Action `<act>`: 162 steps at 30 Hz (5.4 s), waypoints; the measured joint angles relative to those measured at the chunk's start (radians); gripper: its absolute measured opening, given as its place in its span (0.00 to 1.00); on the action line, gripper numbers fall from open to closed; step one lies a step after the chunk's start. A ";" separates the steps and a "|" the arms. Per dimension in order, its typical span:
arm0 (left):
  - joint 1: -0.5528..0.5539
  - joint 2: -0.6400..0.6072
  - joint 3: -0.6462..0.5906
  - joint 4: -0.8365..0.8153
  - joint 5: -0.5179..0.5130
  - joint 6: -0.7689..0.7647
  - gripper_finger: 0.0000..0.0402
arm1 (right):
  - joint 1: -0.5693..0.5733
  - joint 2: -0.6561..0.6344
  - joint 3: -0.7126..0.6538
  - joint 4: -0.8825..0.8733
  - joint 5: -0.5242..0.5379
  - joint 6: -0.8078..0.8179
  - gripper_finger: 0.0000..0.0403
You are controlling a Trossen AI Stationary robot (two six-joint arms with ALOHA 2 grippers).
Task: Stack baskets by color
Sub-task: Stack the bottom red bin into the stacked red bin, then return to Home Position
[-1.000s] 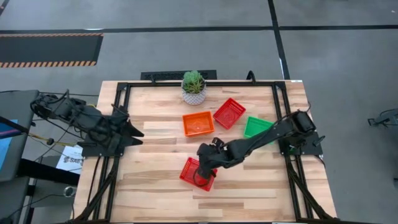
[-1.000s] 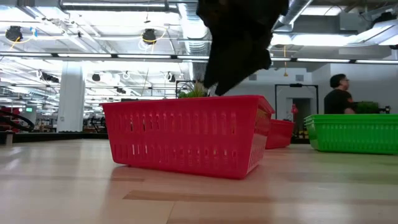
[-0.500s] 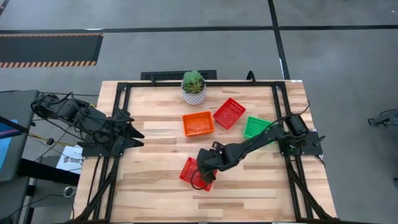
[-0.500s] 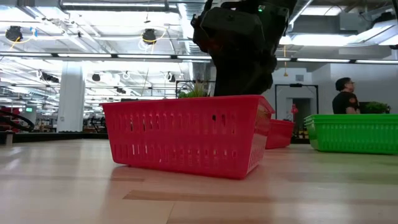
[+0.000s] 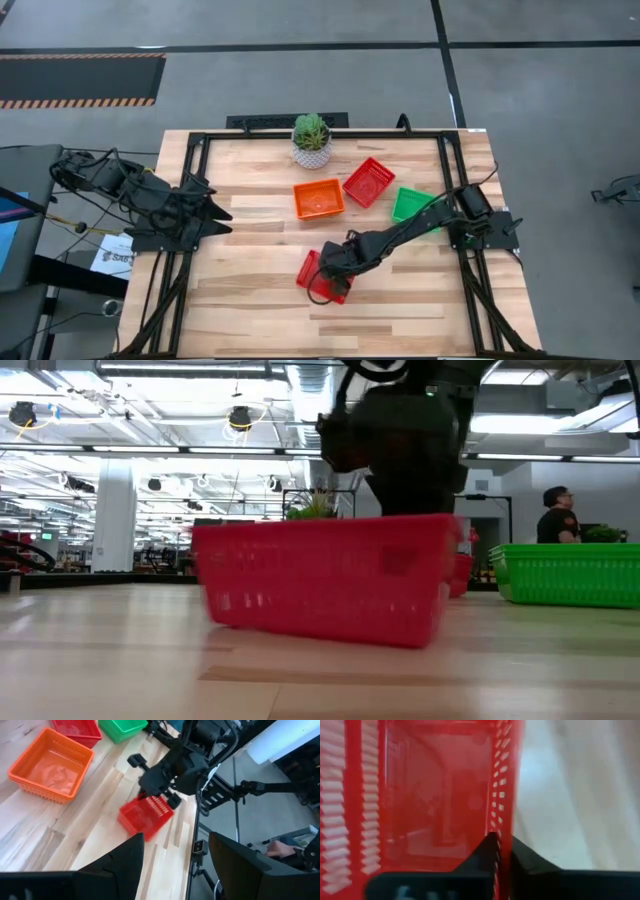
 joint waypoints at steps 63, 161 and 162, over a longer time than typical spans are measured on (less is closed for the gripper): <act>0.000 0.005 0.000 -0.009 -0.183 -0.088 0.52 | -0.439 -0.434 0.001 -0.663 0.443 1.306 0.01; -0.002 0.004 0.000 0.036 -0.132 0.062 0.52 | -0.152 -1.073 -0.458 0.460 0.213 0.140 0.53; -0.002 0.001 0.000 0.066 -0.105 0.093 0.52 | -0.134 -1.074 -0.458 0.517 0.212 0.085 0.53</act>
